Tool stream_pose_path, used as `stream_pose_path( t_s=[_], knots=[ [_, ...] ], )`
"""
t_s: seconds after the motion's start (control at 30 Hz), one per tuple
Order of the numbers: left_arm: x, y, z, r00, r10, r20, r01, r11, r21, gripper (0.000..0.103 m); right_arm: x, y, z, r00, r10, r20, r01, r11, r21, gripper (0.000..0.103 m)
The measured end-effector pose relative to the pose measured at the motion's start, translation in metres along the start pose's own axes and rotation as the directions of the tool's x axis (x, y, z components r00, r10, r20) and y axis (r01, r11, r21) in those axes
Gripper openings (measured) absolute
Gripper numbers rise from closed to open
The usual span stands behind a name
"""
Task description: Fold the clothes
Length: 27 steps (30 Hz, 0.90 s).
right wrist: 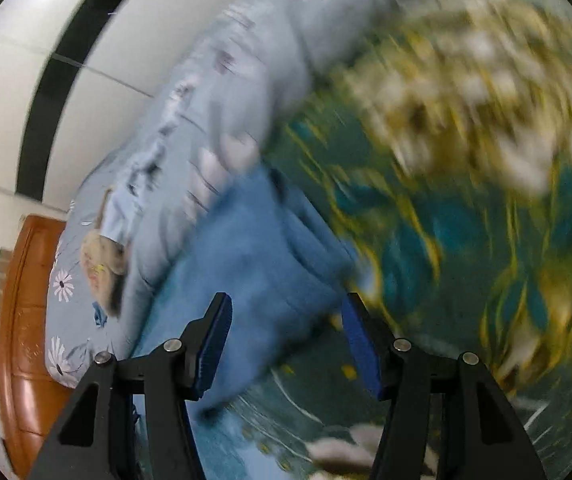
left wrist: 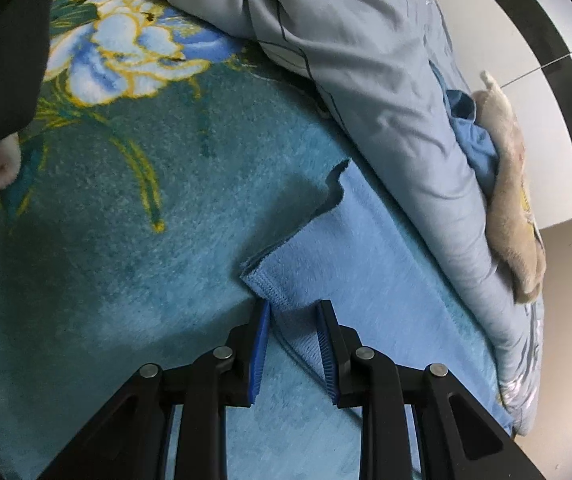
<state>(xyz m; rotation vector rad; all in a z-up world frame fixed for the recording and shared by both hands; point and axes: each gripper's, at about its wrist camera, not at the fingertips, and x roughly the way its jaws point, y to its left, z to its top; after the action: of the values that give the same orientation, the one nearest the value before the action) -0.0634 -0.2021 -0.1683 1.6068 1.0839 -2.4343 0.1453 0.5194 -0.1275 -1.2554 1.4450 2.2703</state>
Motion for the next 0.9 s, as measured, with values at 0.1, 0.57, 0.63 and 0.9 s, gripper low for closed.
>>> stream_pose_path(
  t_s=[0.1, 0.57, 0.63, 0.9],
  knots=[
    [0.002, 0.005, -0.002, 0.999, -0.041, 0.022, 0.041, 0.999, -0.03, 0.027, 0.019, -0.011, -0.005, 0.997, 0.07, 0.033, -0.073, 0.993, 0.096, 0.059],
    [-0.024, -0.001, -0.003, 0.983, -0.134, 0.129, 0.145, 0.986, -0.083, 0.01, 0.027, 0.012, 0.016, 0.986, 0.114, 0.126, -0.133, 0.978, 0.16, 0.015],
    [-0.043, -0.011, -0.001, 0.977, -0.148, 0.151, 0.157, 0.986, -0.047, 0.01, 0.016, 0.033, 0.024, 0.984, 0.136, 0.117, -0.147, 0.985, 0.088, 0.015],
    [-0.143, -0.01, -0.017, 0.947, -0.226, 0.23, 0.215, 0.974, 0.07, 0.01, -0.056, 0.09, 0.026, 0.939, 0.332, 0.092, -0.321, 0.939, -0.121, 0.014]
  ],
)
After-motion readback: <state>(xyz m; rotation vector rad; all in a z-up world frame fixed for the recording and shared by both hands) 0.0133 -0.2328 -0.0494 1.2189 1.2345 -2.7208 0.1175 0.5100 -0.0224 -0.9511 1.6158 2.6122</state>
